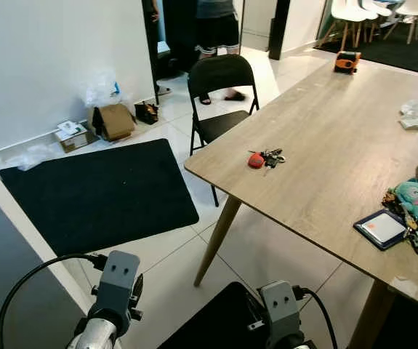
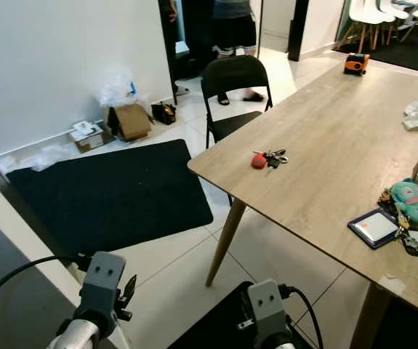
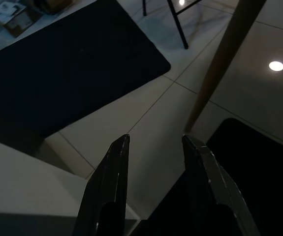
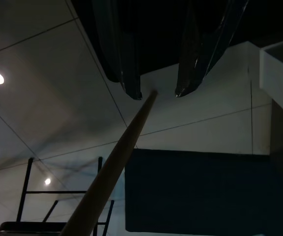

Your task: Hang keys on a hook

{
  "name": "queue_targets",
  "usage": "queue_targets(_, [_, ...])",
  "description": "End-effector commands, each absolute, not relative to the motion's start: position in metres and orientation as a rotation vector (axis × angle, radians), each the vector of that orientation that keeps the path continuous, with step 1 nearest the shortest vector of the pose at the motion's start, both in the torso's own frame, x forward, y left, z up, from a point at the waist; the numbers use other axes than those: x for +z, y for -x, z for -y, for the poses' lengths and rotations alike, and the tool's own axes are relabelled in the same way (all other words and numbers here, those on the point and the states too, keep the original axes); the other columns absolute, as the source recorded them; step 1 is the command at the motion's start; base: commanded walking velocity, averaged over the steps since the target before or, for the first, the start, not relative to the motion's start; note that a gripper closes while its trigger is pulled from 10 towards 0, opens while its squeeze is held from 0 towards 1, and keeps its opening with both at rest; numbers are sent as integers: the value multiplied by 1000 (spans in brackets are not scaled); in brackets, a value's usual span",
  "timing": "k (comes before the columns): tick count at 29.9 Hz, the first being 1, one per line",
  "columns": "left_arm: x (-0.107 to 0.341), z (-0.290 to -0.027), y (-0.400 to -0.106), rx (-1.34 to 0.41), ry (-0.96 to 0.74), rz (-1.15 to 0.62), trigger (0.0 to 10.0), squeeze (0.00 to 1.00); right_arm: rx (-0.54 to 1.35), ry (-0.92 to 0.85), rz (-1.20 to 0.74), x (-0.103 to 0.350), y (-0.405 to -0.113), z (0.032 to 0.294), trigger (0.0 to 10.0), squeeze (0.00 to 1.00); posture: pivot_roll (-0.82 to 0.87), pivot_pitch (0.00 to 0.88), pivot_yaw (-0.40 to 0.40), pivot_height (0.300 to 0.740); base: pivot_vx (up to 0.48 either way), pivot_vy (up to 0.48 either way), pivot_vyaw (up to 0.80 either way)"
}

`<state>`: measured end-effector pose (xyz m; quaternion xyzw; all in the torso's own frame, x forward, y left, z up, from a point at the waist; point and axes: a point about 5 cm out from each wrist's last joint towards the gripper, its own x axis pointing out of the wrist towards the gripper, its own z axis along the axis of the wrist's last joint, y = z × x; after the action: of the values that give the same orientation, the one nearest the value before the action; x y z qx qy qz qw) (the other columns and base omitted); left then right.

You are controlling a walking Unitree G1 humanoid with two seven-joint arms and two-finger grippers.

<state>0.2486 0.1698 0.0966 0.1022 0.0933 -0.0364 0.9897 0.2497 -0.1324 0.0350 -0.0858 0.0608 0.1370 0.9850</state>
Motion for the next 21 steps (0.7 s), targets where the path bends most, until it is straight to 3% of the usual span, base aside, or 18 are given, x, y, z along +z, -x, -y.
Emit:
queue_targets(1, [93, -169, -246, -83, -208, -204, 10000, 0, 273, 174, -158, 26, -244, 135, 10000, 0, 106, 176, 79, 740, 0, 0, 0])
queue_targets(21, [92, -169, -246, -83, -209, -208, 10000, 0, 272, 165, -161, 26, -243, 135, 10000, 0, 105, 177, 80, 740, 0, 0, 0])
